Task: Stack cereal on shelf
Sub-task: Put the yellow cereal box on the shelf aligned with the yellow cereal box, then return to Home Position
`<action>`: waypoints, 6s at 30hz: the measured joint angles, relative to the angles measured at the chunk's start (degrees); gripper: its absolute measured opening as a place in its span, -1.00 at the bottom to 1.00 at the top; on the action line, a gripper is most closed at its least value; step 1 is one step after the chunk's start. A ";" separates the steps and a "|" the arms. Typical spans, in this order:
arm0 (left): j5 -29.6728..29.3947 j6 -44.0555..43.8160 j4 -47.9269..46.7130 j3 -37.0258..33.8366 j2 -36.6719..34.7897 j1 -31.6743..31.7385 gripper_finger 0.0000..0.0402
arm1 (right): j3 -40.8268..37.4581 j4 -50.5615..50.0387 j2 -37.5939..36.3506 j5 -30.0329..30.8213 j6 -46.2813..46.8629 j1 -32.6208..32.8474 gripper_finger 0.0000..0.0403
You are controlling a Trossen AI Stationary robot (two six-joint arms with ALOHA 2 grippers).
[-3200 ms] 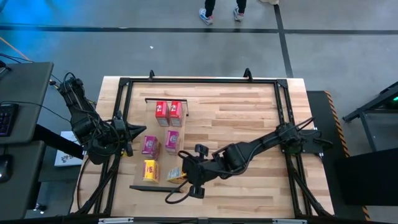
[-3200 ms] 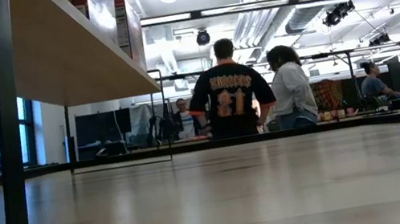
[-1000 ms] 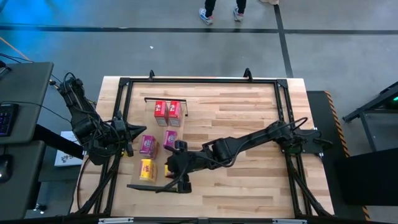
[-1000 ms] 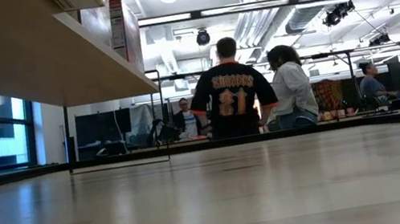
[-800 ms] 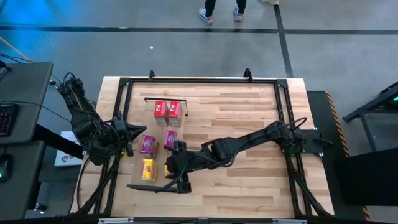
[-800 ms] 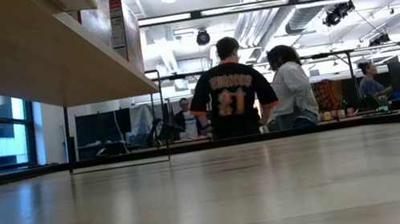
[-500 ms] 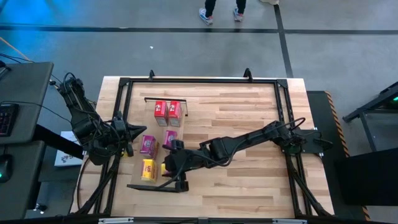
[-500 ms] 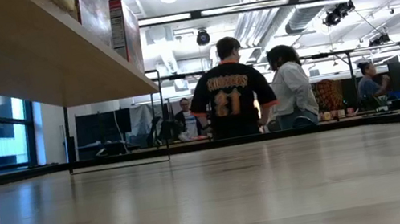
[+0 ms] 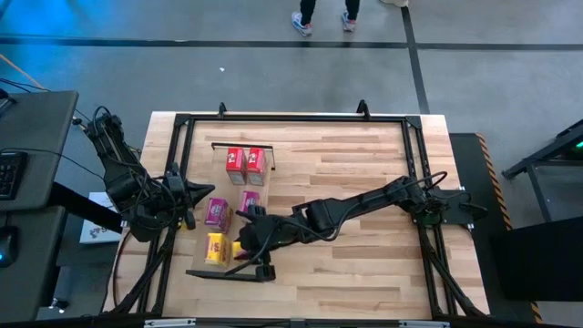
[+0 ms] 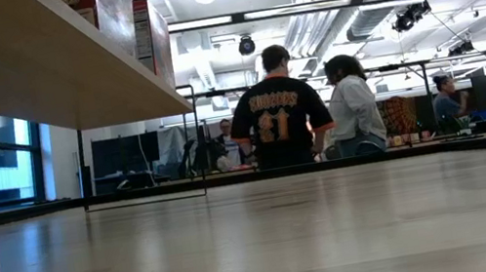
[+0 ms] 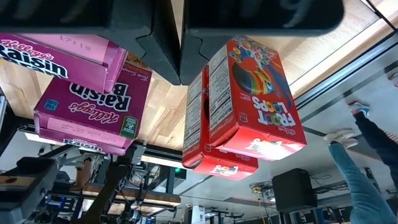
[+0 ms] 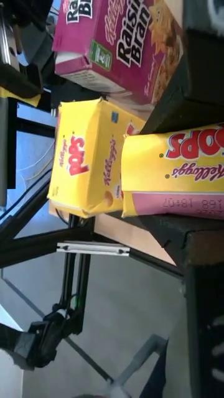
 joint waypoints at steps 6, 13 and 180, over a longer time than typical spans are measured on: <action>-0.01 0.00 0.00 0.00 0.00 0.00 -1.00 | 0.00 0.05 0.00 -0.51 0.97 -0.20 -0.27; -0.02 0.01 0.00 0.00 0.00 0.00 -1.00 | 0.00 0.49 0.19 -0.51 0.61 -0.59 -0.02; 53.84 57.55 48.90 -21.46 -29.49 19.89 -1.00 | -18.36 -16.83 -12.22 22.09 -3.08 5.95 -1.00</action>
